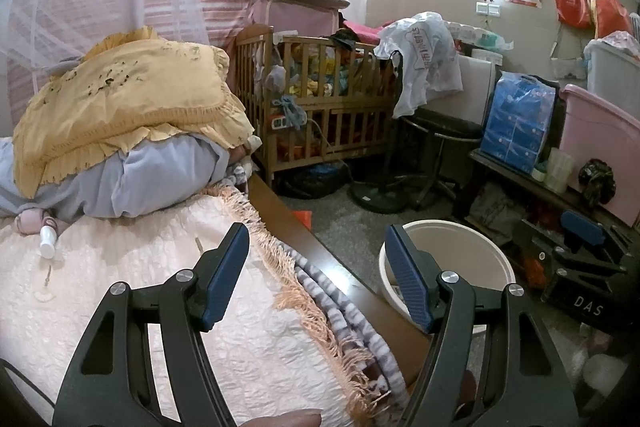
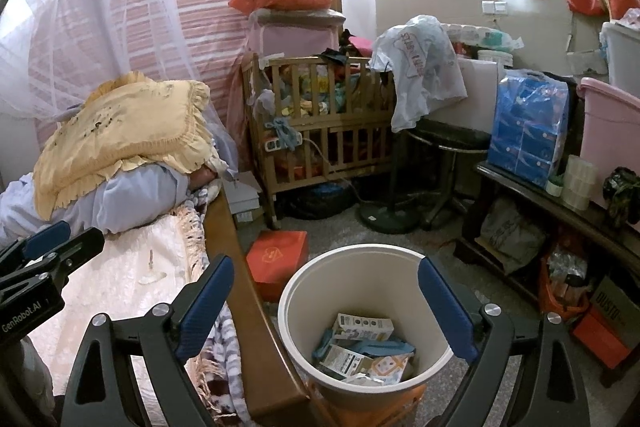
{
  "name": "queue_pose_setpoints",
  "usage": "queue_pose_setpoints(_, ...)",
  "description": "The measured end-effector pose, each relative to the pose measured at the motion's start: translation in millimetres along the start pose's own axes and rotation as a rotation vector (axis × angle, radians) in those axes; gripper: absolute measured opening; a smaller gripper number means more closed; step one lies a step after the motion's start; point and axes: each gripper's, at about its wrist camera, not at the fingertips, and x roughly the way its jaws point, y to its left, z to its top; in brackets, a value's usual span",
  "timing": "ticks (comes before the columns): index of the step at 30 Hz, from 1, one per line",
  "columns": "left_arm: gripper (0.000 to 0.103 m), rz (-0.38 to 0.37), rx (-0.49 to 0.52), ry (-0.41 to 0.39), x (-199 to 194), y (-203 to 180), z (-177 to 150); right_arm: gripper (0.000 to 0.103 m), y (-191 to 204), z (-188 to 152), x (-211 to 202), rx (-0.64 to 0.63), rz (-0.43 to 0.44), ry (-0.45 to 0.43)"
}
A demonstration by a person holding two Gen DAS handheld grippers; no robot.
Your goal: Collect trash
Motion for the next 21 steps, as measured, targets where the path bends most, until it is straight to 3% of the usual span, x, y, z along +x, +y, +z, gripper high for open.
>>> queue_pose_setpoints(21,0.070,-0.003,-0.006,0.011,3.2,-0.7,-3.3,0.092,-1.0,-2.5,4.8,-0.004,0.003,0.014)
